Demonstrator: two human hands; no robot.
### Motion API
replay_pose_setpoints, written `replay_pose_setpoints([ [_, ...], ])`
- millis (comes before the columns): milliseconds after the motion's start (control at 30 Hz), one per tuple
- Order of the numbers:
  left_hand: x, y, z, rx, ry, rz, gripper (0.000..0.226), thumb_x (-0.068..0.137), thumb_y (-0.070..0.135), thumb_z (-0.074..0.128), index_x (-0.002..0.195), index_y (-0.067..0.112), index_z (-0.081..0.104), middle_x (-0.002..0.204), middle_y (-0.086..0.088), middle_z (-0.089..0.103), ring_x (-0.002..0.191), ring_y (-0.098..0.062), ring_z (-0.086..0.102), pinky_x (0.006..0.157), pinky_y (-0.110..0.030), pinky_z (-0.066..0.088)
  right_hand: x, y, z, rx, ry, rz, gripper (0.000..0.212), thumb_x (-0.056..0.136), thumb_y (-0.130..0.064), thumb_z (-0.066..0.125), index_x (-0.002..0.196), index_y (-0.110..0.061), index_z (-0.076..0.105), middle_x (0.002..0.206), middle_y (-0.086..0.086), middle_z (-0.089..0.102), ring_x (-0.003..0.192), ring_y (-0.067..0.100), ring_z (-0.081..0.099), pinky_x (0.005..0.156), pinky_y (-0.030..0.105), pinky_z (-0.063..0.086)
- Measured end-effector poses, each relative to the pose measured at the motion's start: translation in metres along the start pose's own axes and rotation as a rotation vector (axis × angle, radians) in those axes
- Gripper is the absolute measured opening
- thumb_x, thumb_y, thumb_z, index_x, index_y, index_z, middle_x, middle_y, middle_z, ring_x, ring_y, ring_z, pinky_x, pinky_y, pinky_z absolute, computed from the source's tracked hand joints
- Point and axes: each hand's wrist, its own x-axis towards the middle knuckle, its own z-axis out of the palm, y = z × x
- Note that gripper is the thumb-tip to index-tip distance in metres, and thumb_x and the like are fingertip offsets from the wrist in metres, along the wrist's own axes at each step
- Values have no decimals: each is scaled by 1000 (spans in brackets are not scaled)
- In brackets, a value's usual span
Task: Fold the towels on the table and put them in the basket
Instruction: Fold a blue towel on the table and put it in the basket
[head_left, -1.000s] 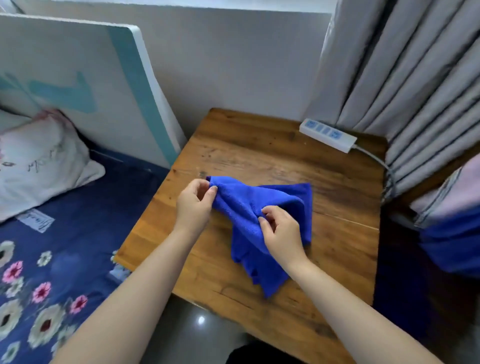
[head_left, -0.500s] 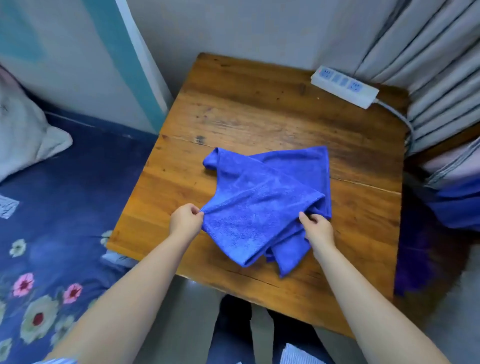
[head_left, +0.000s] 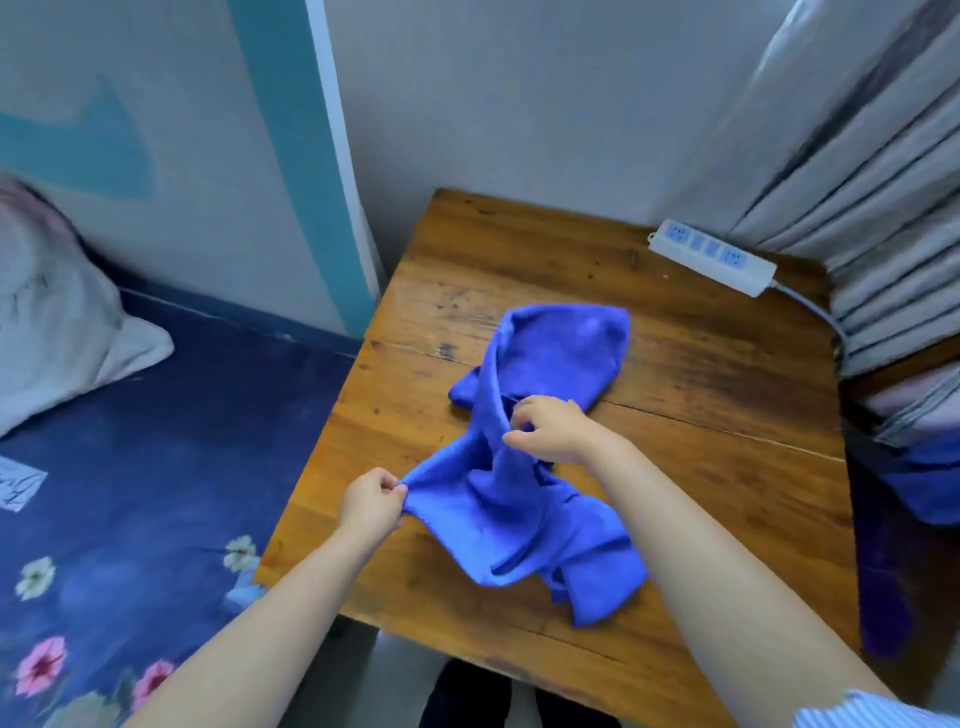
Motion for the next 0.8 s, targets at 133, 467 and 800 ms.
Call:
replay_pose_setpoints([
  [133,10,-19,-16,46,53,-65,34,89,4,49,58,15,41,57,-6,49,60,-26,53,65,-32,45,10,7,27,70,196,83,25,86,-3,42,94,5,64,100,23,65,98,34,58,79,36,41],
  [467,15,-51,-22,122,-38,-144,33,88,7,52,59,19,43,65,-2,51,76,-21,51,69,-31,42,23,2,82,10,406,0,34,85,-18,60,117,-6,59,115,13,61,108,32,51,90,37,39],
  [800,17,-45,-39,-166,267,-94,13,93,5,41,82,6,49,106,-28,59,91,-35,56,74,-36,40,-2,10,26,765,483,157,18,85,7,50,73,0,61,62,4,56,51,-5,52,49,7,38],
])
